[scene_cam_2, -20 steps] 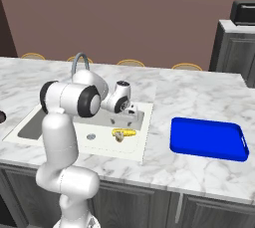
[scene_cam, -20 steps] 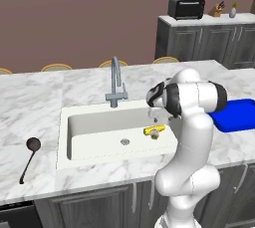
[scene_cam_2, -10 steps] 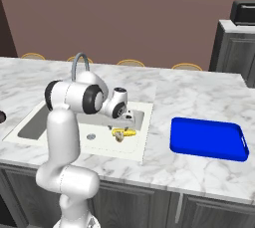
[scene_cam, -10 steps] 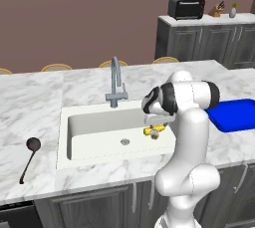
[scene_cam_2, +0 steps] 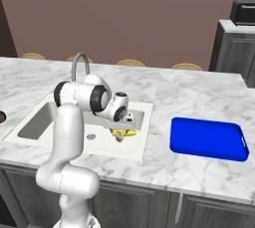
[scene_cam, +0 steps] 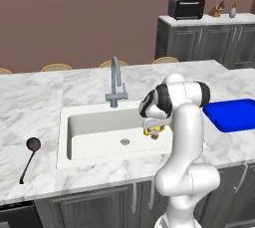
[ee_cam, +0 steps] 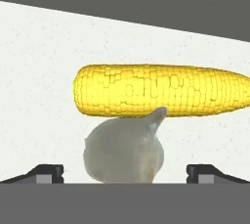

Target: Pick up all produce items and place them in the sink. Turn on the sink faucet to wash them. Then turn the sink off and put them in the tray.

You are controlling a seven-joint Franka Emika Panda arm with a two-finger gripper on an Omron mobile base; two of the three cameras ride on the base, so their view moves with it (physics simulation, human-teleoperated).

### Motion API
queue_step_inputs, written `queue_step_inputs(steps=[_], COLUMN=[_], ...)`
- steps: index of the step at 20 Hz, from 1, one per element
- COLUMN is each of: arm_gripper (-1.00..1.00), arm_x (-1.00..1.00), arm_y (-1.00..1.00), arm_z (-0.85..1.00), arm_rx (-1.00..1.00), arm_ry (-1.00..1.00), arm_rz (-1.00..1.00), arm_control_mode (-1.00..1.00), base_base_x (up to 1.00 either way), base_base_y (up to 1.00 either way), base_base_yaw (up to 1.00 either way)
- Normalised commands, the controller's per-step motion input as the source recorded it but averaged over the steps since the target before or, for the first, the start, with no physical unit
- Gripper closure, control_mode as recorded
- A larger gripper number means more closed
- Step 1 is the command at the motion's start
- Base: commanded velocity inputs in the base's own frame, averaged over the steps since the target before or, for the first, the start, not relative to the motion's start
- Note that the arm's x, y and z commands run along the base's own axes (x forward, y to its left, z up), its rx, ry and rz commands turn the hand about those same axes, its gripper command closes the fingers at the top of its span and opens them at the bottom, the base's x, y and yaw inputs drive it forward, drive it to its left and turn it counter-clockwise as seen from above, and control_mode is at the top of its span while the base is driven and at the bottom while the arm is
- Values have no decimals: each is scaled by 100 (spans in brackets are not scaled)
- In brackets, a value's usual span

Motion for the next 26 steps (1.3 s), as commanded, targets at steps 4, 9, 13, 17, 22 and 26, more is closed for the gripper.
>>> queue_step_inputs(steps=[4, 9, 13, 17, 22, 26], arm_gripper=[-100, -100, -100, -100, -100, 100], arm_x=[25, -16, -24, -14, -32, -28], arm_y=[0, -8, -5, 0, -2, -6], arm_z=[-31, -22, -24, -32, -35, -35], arm_rx=[0, 0, 0, 0, 0, -1], arm_ry=[1, 0, 0, 1, 1, 0], arm_rz=[3, 0, 0, 0, 0, 0], arm_control_mode=[-100, -100, -100, -100, -100, -100], base_base_x=[0, 0, 0, 0, 0, 0], base_base_y=[0, 0, 0, 0, 0, 0], base_base_yaw=[0, 0, 0, 0, 0, 0])
